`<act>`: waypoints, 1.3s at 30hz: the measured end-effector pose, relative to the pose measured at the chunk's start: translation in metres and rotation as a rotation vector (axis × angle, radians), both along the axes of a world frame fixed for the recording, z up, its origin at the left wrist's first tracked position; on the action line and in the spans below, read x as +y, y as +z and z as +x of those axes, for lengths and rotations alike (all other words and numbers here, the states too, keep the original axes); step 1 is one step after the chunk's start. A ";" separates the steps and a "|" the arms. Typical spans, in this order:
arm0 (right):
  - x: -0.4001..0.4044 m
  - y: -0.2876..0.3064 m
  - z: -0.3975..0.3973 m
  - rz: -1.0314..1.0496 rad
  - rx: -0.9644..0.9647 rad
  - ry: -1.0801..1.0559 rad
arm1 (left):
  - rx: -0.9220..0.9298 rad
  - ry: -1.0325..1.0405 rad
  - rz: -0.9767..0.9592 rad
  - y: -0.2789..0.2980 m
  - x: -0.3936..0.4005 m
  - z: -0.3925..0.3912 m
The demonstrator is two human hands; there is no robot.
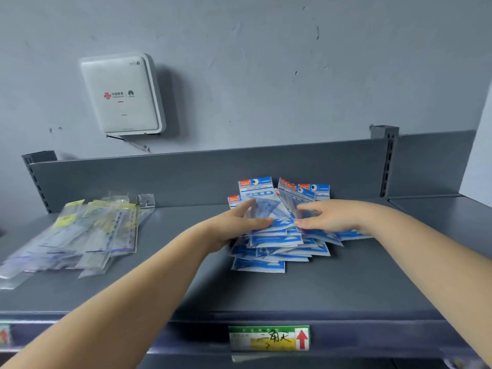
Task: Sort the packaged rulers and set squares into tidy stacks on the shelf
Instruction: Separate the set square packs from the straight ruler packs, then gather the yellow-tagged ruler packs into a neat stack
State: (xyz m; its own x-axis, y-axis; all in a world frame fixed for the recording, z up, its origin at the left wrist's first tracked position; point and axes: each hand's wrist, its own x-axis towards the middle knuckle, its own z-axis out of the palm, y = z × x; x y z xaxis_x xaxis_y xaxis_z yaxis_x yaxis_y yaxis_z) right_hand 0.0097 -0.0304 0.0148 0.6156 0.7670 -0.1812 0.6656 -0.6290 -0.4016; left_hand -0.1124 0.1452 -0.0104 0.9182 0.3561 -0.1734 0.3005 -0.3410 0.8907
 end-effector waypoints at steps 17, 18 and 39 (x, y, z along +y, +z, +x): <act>0.081 0.016 -0.085 0.520 -0.179 -0.015 | -0.373 0.084 0.464 0.019 0.070 -0.075; 0.099 0.015 -0.098 0.528 -0.157 0.013 | -0.380 0.099 0.528 0.020 0.088 -0.090; 0.364 -0.036 -0.251 0.249 0.115 0.098 | -0.006 0.184 0.330 -0.009 0.334 -0.261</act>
State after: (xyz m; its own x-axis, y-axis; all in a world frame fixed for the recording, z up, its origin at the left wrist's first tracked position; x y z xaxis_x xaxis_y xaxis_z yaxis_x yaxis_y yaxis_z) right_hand -0.2418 0.3332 -0.0209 0.5230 0.8512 -0.0443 0.6591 -0.4368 -0.6122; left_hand -0.3737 0.4790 -0.0199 0.8345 0.5508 -0.0165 0.3782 -0.5508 0.7441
